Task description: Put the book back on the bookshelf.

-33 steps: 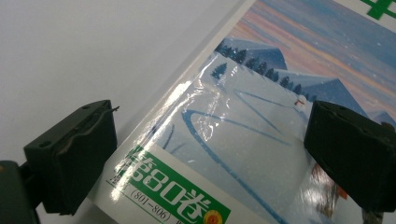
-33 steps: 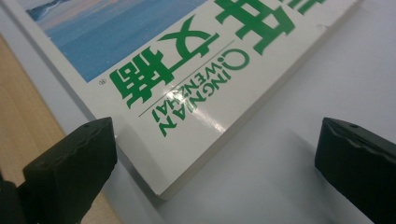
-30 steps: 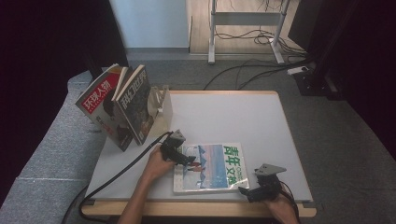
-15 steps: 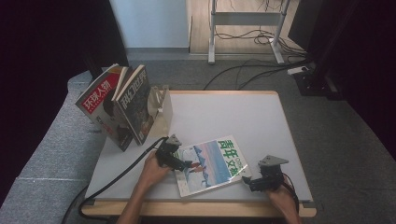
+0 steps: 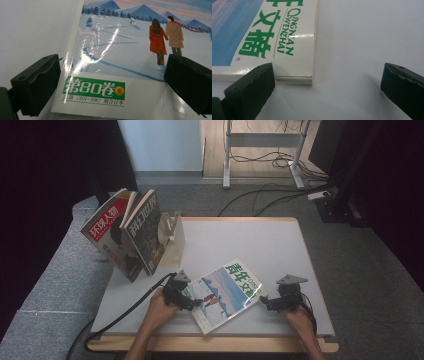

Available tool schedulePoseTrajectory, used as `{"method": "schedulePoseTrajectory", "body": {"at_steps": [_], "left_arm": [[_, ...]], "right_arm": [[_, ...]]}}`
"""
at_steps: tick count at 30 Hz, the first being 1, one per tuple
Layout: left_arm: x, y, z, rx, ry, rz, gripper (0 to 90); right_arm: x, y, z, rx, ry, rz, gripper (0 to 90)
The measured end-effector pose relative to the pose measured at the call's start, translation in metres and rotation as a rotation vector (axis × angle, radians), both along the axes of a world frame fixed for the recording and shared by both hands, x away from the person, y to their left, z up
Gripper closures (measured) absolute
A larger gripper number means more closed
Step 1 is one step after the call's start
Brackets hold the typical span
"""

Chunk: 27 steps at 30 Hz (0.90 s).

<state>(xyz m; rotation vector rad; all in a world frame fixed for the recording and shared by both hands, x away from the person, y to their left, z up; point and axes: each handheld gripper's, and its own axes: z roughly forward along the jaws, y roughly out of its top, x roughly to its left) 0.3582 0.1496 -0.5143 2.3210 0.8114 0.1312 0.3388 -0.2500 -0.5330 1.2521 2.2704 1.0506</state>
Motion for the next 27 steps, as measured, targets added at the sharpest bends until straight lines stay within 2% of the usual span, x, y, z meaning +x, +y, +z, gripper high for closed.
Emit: {"method": "schedulePoseTrajectory", "body": {"at_steps": [11, 16, 22, 27], "left_arm": [[-0.012, -0.004, 0.002, 0.020, 0.008, 0.008, 0.5], [-0.015, -0.005, 0.001, 0.016, 0.008, 0.008, 0.0], [-0.019, -0.006, 0.002, 0.027, -0.003, -0.001, 0.0], [-0.023, -0.007, 0.003, 0.040, -0.030, -0.018, 0.0]], "right_arm": [[0.027, 0.005, 0.002, -0.014, 0.004, -0.023, 0.0], [0.039, 0.009, 0.003, -0.028, 0.004, -0.031, 0.0], [0.053, 0.014, 0.003, -0.026, 0.008, -0.037, 0.0], [0.063, 0.018, 0.003, -0.023, 0.009, -0.044, 0.0]]}}
